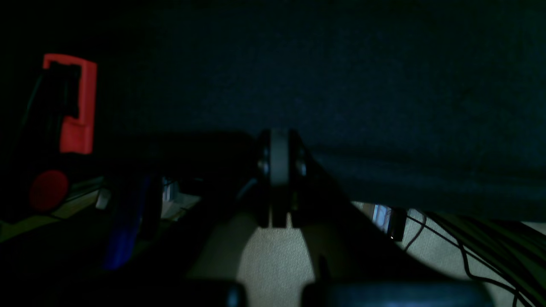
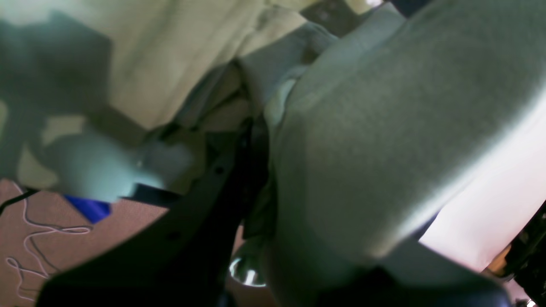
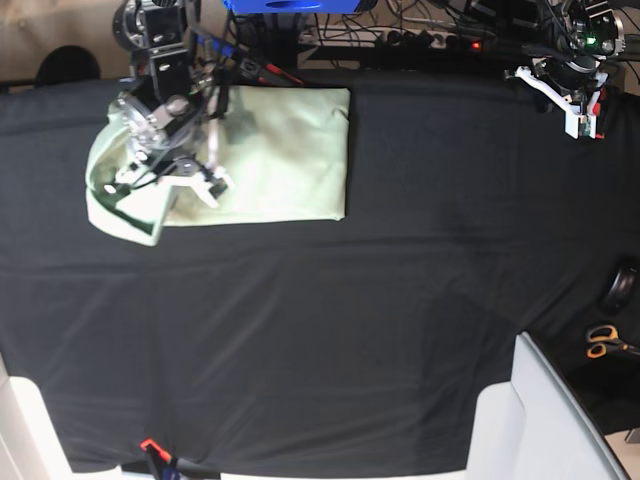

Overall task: Fold the T-shirt properly
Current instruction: 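Fold the grasped end with the right gripper over the folded stack, then press and smooth the folded stack with the right gripper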

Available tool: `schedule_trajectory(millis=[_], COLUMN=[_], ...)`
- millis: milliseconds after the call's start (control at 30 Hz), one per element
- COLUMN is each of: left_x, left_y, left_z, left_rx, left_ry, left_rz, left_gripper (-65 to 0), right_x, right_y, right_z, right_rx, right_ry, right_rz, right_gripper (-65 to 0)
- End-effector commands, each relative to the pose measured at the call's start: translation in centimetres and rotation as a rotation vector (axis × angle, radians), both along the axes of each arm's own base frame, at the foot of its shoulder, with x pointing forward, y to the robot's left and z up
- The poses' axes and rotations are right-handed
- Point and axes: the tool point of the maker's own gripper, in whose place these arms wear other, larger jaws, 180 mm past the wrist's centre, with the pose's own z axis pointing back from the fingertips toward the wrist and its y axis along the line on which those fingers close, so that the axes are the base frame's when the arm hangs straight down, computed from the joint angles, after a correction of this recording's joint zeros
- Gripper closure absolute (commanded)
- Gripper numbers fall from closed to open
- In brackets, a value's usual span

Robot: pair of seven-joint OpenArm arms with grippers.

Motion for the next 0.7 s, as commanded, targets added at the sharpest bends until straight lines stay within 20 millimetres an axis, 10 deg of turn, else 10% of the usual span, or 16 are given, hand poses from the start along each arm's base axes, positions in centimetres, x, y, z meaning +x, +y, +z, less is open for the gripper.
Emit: schedule_trajectory(millis=[0,667], left_x=[0.5,0.5], left_y=[0.5,0.4], left_z=[0.8,0.7], left_rx=[0.019,0.017], left_ry=[-0.026,-0.026], left_rz=[-0.008,-0.008], left_gripper=[0.0,0.0], right_x=[0.8,1.3], right_y=[0.5,6.4], right_z=[1.0,3.0], right_rx=[0.007,0.093], right_ry=[-0.037,-0.117], right_rz=[0.007,0.041], right_gripper=[-0.1,-0.1])
